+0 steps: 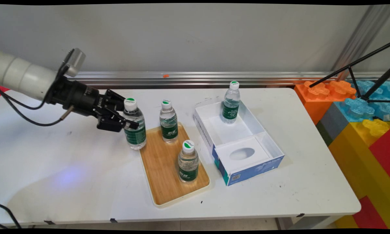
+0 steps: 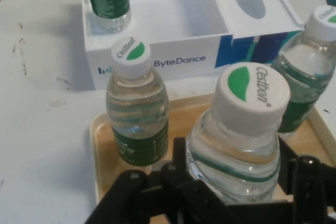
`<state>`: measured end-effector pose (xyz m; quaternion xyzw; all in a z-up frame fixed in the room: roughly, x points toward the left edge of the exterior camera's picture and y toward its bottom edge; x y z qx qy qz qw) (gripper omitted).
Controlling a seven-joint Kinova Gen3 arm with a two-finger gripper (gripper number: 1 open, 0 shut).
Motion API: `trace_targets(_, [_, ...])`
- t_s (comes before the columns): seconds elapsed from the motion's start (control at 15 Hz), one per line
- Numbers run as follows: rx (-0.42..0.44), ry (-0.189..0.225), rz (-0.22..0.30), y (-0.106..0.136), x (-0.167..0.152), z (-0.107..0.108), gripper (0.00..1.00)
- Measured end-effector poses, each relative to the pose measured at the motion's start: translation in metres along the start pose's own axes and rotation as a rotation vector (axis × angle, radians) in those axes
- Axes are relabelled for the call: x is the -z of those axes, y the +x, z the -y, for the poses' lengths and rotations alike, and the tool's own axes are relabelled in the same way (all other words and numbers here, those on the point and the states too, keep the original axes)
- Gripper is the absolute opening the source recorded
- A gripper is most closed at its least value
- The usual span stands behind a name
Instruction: Place the picked object on the tray
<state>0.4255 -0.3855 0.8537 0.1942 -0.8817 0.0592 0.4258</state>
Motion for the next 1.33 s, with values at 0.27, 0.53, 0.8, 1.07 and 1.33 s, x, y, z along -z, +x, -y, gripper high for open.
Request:
trace_targets(0.27, [0.008,0.002,-0.013,-0.011,-0.019,0.009,0.00])
trace_targets(0.53, [0.012,-0.003,-0.013,-0.019,-0.037,0.014,0.00])
trace_targets(0.8, [0.015,-0.007,-0.012,-0.029,-0.053,0.020,0.00])
trace_targets(1.07, [0.010,-0.012,-0.010,-0.039,-0.063,0.023,0.00])
trace_targets(1.33, [-0.002,-0.010,-0.013,-0.042,-0.065,0.024,1.00])
